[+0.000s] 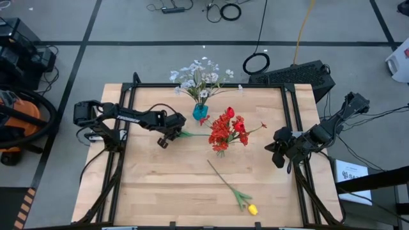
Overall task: Sort flowers into vase by color
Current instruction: Put the top yellow tulip into the blue vase
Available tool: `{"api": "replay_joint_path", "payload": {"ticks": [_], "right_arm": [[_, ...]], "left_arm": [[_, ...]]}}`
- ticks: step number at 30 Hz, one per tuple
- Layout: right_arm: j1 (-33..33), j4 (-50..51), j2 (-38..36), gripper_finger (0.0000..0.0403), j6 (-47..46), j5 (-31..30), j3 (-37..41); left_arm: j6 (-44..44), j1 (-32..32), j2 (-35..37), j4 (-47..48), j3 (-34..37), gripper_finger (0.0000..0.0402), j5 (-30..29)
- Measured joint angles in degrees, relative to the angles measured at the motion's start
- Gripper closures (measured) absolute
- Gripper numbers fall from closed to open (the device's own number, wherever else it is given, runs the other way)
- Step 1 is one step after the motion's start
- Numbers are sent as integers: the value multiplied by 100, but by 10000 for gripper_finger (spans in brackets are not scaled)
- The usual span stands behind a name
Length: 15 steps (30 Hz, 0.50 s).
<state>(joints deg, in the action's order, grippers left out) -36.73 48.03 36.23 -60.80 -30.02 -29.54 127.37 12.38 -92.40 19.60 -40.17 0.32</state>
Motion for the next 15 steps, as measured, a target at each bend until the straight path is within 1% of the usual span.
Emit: {"api": "replay_joint_path", "payload": {"ticks": [3, 4, 10, 15], "right_arm": [[0, 0, 0, 403, 4, -2, 0], [0, 0, 0, 403, 9, -7, 0], [0, 7, 2, 403, 84, -24, 0], [0, 16, 2, 403, 156, -24, 0]], "left_arm": [[-351, 62, 0, 2, 11, 384, 221], [-473, 78, 0, 4, 11, 391, 226], [-890, 83, -3, -9, 16, 396, 210], [-1572, 100, 219, 146, 43, 399, 47]]}}
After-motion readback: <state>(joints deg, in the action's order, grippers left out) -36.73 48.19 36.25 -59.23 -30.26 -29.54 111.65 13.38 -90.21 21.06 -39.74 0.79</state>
